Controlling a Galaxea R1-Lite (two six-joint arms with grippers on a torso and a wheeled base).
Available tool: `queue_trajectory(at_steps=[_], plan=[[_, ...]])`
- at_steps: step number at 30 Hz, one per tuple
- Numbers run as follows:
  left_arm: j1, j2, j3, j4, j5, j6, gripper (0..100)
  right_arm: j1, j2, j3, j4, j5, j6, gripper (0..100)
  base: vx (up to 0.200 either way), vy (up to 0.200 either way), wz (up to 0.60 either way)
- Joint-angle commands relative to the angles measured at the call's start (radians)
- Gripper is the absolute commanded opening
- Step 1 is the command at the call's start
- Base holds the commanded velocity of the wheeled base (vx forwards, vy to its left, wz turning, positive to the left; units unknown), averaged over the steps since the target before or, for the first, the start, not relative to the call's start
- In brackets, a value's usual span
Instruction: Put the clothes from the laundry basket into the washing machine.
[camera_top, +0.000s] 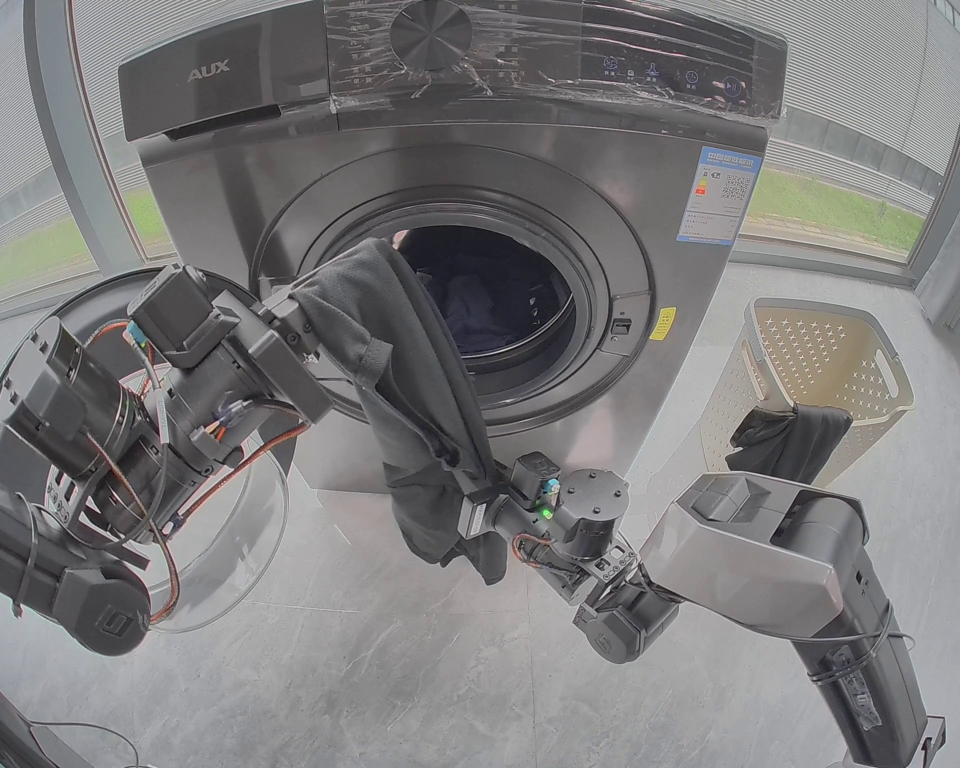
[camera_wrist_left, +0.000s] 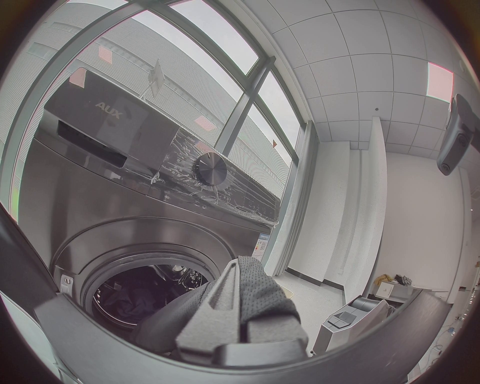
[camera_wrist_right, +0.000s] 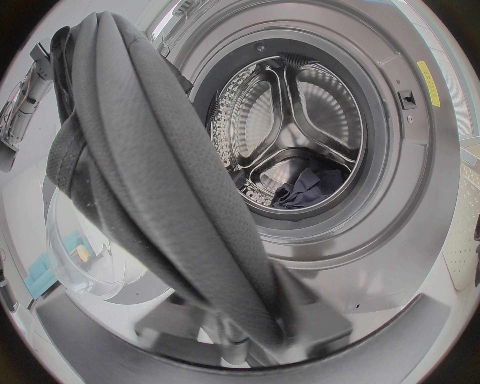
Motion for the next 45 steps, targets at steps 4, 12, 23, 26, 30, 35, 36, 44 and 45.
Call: queue_trajectory(at_steps=[4, 12, 23, 26, 30, 35, 36, 44, 45], plan=[[0.023, 0.010, 0.000, -0.004, 0.000, 0.001, 0, -0.036, -0.078, 0.088, -0.020, 0.002, -0.001, 0, 0.000, 0.000, 0.00], [0.173, 0.108, 0.051, -0.006, -0.064, 0.004, 0, -0.090, -0.325, 0.381, -0.041, -0.001, 0.003, 0, 0.000, 0.000, 0.00], [0.146, 0.267, 0.206, -0.007, -0.121, 0.165, 0, -0.118, -0.463, 0.395, -0.049, -0.006, 0.011, 0, 0.000, 0.000, 0.00], [0.143, 0.318, 0.209, -0.009, -0.121, 0.185, 0, -0.110, -0.483, 0.391, -0.051, -0.006, 0.011, 0, 0.000, 0.000, 0.00], [0.141, 0.358, 0.210, -0.009, -0.121, 0.187, 0, -0.098, -0.510, 0.355, -0.046, -0.006, 0.011, 0, 0.000, 0.000, 0.00], [0.135, 0.402, 0.204, -0.009, -0.118, 0.187, 0, -0.061, -0.536, 0.306, -0.029, -0.006, 0.008, 0, 0.000, 0.000, 0.00], [0.135, 0.404, 0.203, -0.009, -0.118, 0.187, 0, -0.058, -0.536, 0.306, -0.029, -0.006, 0.008, 0, 0.000, 0.000, 0.00], [0.140, 0.402, 0.198, -0.007, -0.118, 0.172, 100, -0.055, -0.535, 0.300, -0.031, -0.006, 0.008, 0, 0.000, 0.000, 0.00], [0.141, 0.407, 0.212, -0.006, -0.121, 0.175, 100, -0.056, -0.533, 0.295, -0.031, -0.006, 0.008, 0, 0.000, 0.000, 0.00]])
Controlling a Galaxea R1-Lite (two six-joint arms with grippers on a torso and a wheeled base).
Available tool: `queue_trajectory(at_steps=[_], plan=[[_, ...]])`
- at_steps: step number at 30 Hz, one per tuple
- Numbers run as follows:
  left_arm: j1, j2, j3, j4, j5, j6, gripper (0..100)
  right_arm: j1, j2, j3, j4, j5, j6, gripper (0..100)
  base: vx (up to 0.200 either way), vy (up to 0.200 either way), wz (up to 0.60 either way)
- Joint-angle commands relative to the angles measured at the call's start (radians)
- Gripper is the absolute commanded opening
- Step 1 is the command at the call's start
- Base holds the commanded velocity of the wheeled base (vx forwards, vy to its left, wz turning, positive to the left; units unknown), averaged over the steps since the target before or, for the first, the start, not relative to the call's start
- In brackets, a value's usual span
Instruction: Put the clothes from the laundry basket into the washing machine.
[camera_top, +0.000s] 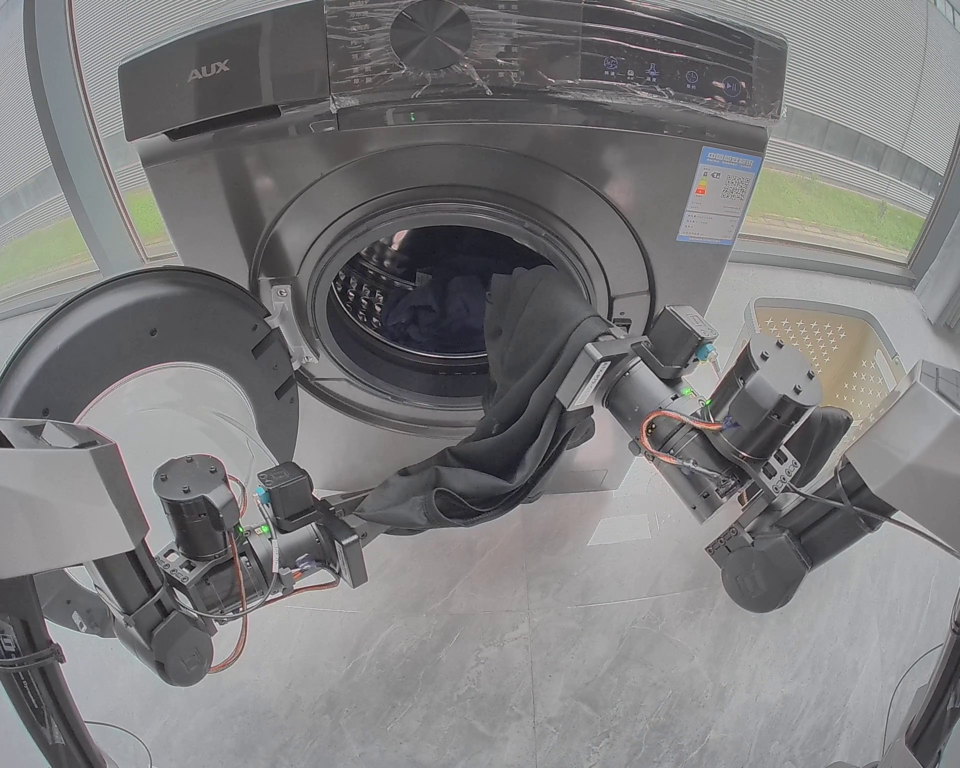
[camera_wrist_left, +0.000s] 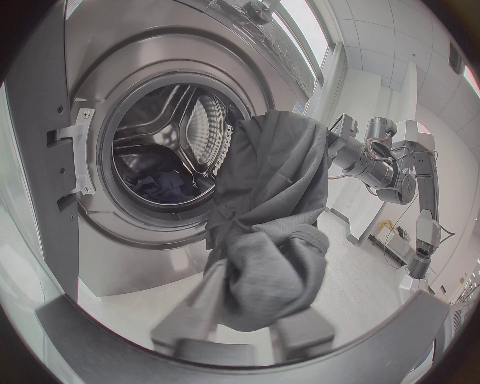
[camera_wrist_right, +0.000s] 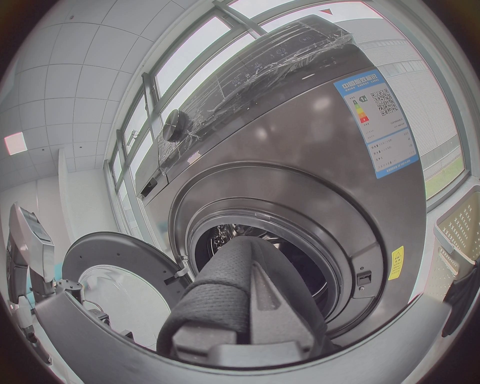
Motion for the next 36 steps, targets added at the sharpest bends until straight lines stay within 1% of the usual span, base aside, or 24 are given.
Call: queue_trajectory(at_steps=[1, 3, 5, 7, 8, 9, 11, 13, 14, 15, 17, 19, 21, 22, 23, 24, 25, 26, 28, 29, 31, 33, 36], plan=[[0.002, 0.015, 0.019, -0.005, -0.004, 0.001, 100, -0.002, -0.005, -0.011, 0.001, 0.000, 0.000, 0, 0.000, 0.000, 0.00], [-0.003, 0.059, 0.079, -0.008, -0.004, 0.015, 100, -0.004, 0.000, -0.027, 0.001, 0.000, 0.000, 0, 0.000, 0.000, 0.00], [-0.006, 0.100, 0.099, -0.008, -0.019, 0.055, 100, -0.002, 0.002, -0.038, 0.003, 0.000, 0.000, 0, 0.000, 0.000, 0.00], [-0.004, 0.128, 0.105, -0.010, -0.032, 0.086, 100, -0.002, 0.002, -0.043, 0.003, 0.000, 0.000, 0, 0.000, 0.000, 0.00], [-0.003, 0.136, 0.113, -0.010, -0.036, 0.096, 100, -0.002, 0.002, -0.043, 0.003, 0.000, 0.000, 0, 0.000, 0.000, 0.00], [-0.003, 0.139, 0.119, -0.010, -0.038, 0.099, 100, -0.004, 0.002, -0.043, 0.003, 0.000, 0.000, 0, 0.000, 0.000, 0.00], [-0.003, 0.142, 0.145, -0.008, -0.056, 0.107, 100, -0.009, 0.002, -0.044, 0.003, 0.000, -0.002, 0, 0.000, 0.000, 0.00], [-0.006, 0.145, 0.173, -0.008, -0.081, 0.125, 100, -0.010, 0.002, -0.047, 0.003, 0.000, -0.002, 0, 0.000, 0.000, 0.00], [-0.006, 0.146, 0.176, -0.008, -0.082, 0.129, 100, -0.010, 0.002, -0.049, 0.003, 0.000, -0.002, 0, 0.000, 0.000, 0.00], [-0.007, 0.154, 0.194, -0.008, -0.090, 0.148, 100, -0.012, 0.002, -0.053, 0.004, 0.000, -0.002, 0, 0.000, 0.000, 0.00], [-0.009, 0.163, 0.204, -0.008, -0.091, 0.167, 100, -0.007, 0.002, -0.055, 0.007, 0.001, -0.002, 0, 0.000, 0.000, 0.00], [-0.015, 0.154, 0.179, -0.010, -0.090, 0.168, 100, 0.004, 0.005, -0.047, 0.007, 0.000, 0.000, 0, 0.000, 0.000, 0.00], [-0.033, 0.107, 0.148, -0.010, -0.085, 0.153, 100, 0.019, 0.012, -0.043, 0.007, 0.000, 0.000, 0, 0.000, 0.000, 0.00], [-0.050, 0.057, 0.135, -0.008, -0.081, 0.142, 100, 0.031, 0.012, -0.046, 0.009, -0.002, 0.000, 0, 0.000, 0.000, 0.00], [-0.064, 0.028, 0.128, -0.006, -0.079, 0.125, 100, 0.036, 0.012, -0.047, 0.012, -0.002, 0.000, 0, 0.000, 0.000, 0.00], [-0.082, -0.001, 0.119, -0.006, -0.076, 0.099, 100, 0.036, 0.014, -0.049, 0.014, 0.000, 0.000, 0, 0.000, 0.000, 0.00], [-0.113, -0.028, 0.104, -0.006, -0.068, 0.060, 100, 0.037, 0.017, -0.052, 0.015, 0.000, -0.003, 0, 0.000, 0.000, 0.00], [-0.139, -0.044, 0.079, -0.006, -0.055, 0.029, 100, 0.042, 0.023, -0.050, 0.018, 0.000, -0.003, 0, 0.000, 0.000, 0.00], [-0.182, -0.058, 0.036, -0.006, -0.009, -0.010, 100, 0.060, 0.031, -0.052, 0.023, -0.002, -0.002, 0, 0.000, 0.000, 0.00], [-0.197, -0.051, 0.009, -0.006, 0.021, -0.019, 100, 0.068, 0.032, -0.053, 0.024, -0.002, -0.002, 0, 0.000, 0.000, 0.00], [-0.211, -0.035, -0.046, -0.005, 0.065, -0.022, 100, 0.088, 0.037, -0.058, 0.024, -0.002, -0.002, 0, 0.000, 0.000, 0.00], [-0.211, 0.015, -0.109, -0.006, 0.096, -0.025, 100, 0.116, 0.045, -0.069, 0.026, -0.003, -0.002, 0, 0.000, 0.000, 0.00], [-0.210, 0.050, -0.152, -0.006, 0.105, -0.031, 100, 0.134, 0.049, -0.084, 0.024, -0.003, -0.002, 0, 0.000, 0.000, 0.00]])
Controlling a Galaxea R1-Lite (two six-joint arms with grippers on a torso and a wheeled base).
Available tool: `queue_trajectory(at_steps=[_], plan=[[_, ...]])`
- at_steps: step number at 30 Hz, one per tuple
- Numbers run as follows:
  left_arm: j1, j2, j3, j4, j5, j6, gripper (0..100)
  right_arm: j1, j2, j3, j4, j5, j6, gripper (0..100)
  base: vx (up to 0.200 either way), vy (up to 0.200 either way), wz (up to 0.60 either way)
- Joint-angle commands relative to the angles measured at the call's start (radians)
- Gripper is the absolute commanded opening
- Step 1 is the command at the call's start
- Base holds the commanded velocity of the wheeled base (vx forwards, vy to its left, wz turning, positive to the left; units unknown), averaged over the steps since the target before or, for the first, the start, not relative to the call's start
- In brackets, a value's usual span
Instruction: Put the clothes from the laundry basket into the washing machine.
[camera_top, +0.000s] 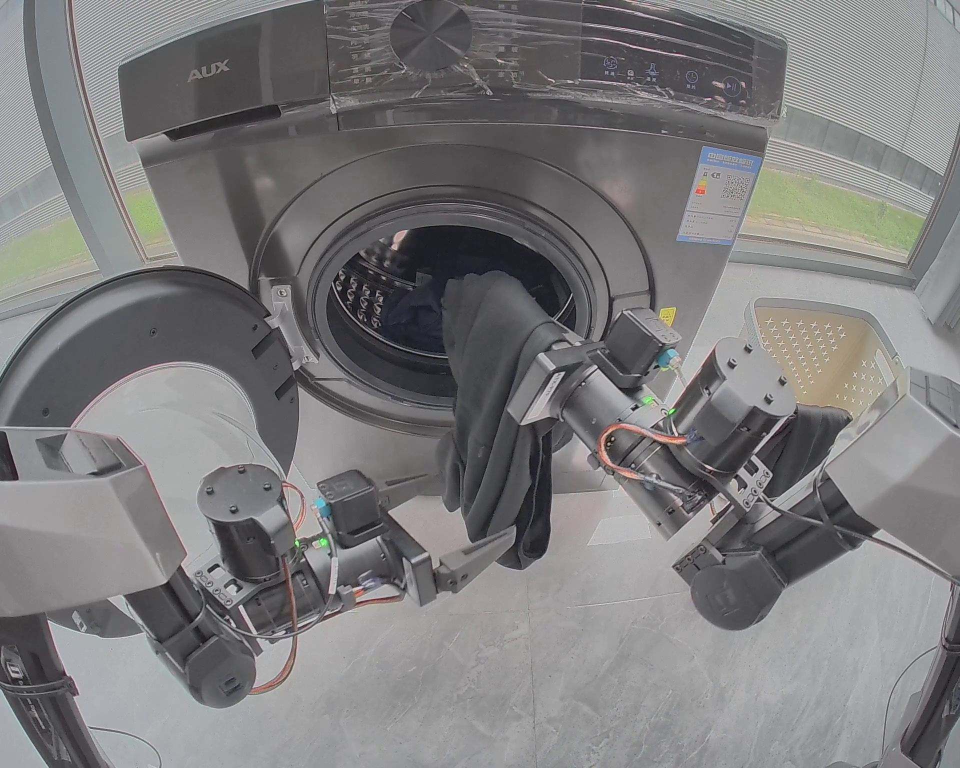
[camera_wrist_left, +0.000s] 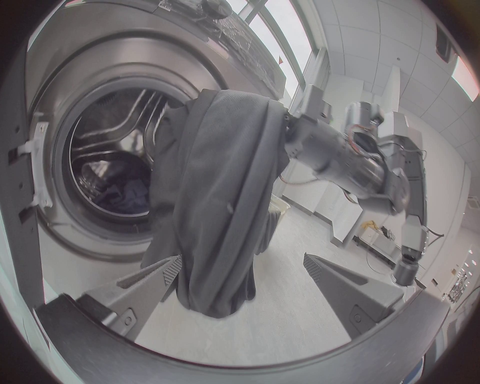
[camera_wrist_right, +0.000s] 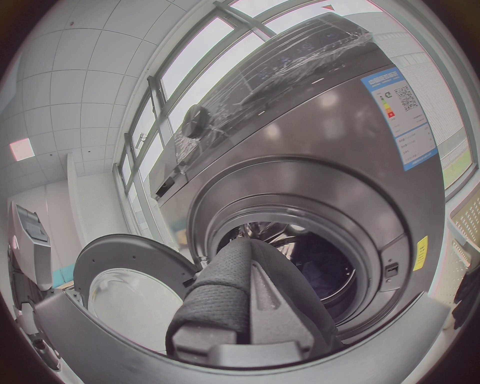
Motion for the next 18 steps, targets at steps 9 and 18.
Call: queue_trajectory(at_steps=[9, 18], plan=[[-0.027, 0.094, -0.186, -0.007, 0.056, -0.025, 100, 0.073, 0.056, -0.048, -0.004, -0.001, 0.001, 0, 0.000, 0.000, 0.00], [0.001, 0.189, -0.307, -0.007, 0.117, -0.036, 100, 0.094, 0.049, -0.037, -0.006, -0.044, 0.003, 0, 0.000, 0.000, 0.00]])
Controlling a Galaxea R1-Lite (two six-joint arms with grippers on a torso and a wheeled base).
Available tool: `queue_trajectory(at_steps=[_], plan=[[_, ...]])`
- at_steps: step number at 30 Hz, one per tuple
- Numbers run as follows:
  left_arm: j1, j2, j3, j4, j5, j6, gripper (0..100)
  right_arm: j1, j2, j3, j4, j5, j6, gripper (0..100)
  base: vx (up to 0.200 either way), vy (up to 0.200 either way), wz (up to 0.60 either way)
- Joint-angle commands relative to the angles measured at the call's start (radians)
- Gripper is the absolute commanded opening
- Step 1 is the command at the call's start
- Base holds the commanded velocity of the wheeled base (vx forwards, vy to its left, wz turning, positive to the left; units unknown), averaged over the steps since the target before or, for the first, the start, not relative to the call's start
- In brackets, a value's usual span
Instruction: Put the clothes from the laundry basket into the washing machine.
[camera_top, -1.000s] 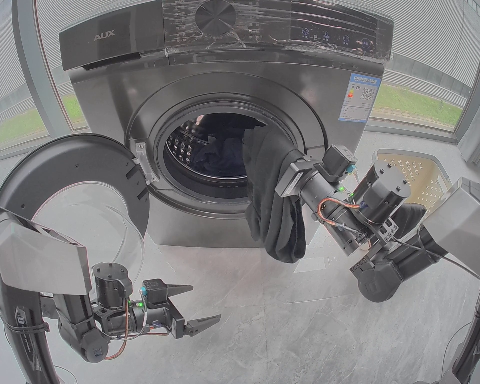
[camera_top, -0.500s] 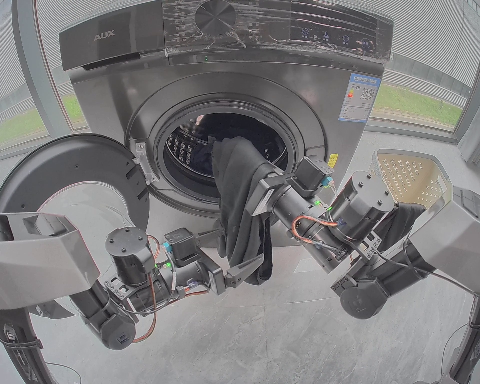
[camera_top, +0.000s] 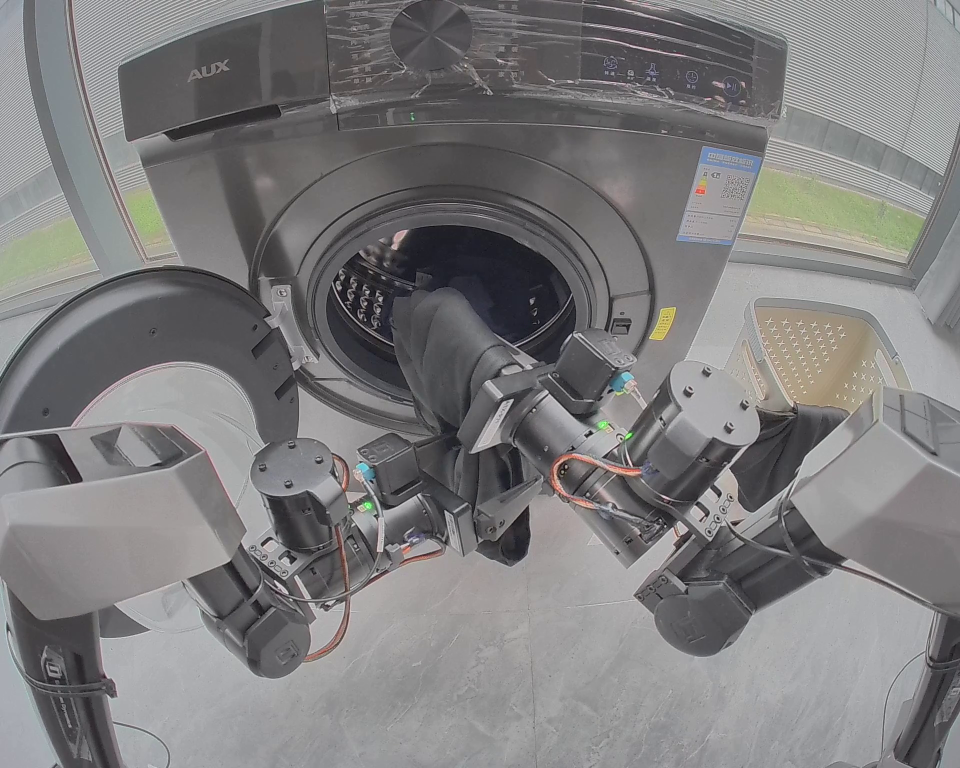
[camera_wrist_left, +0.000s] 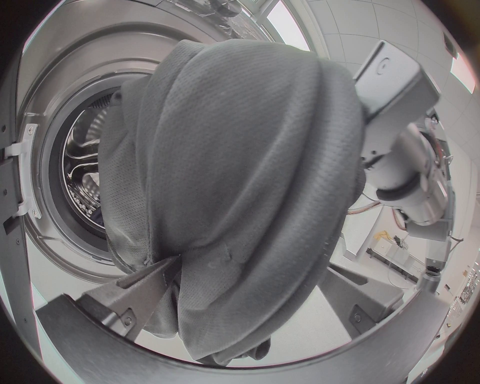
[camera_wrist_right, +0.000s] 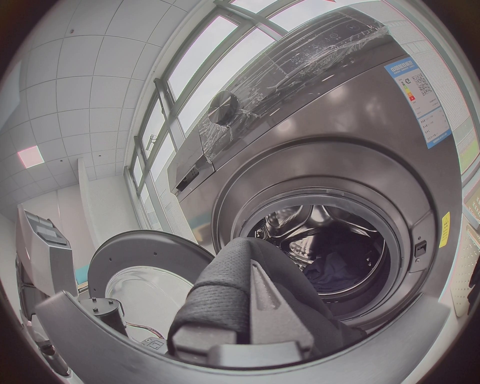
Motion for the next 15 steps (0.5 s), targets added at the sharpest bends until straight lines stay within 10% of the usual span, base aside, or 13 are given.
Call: queue_trajectory(at_steps=[1, 14, 15], plan=[[0.027, 0.071, -0.090, -0.008, 0.045, -0.015, 100, 0.016, -0.005, 0.012, 0.002, -0.025, 0.002, 0, 0.000, 0.000, 0.00], [0.081, 0.128, -0.171, -0.008, 0.082, -0.038, 100, 0.025, -0.019, 0.053, -0.008, -0.041, 0.013, 0, 0.000, 0.000, 0.00], [0.081, 0.128, -0.171, -0.008, 0.083, -0.036, 0, 0.025, -0.019, 0.053, -0.008, -0.041, 0.013, 0, 0.000, 0.000, 0.00]])
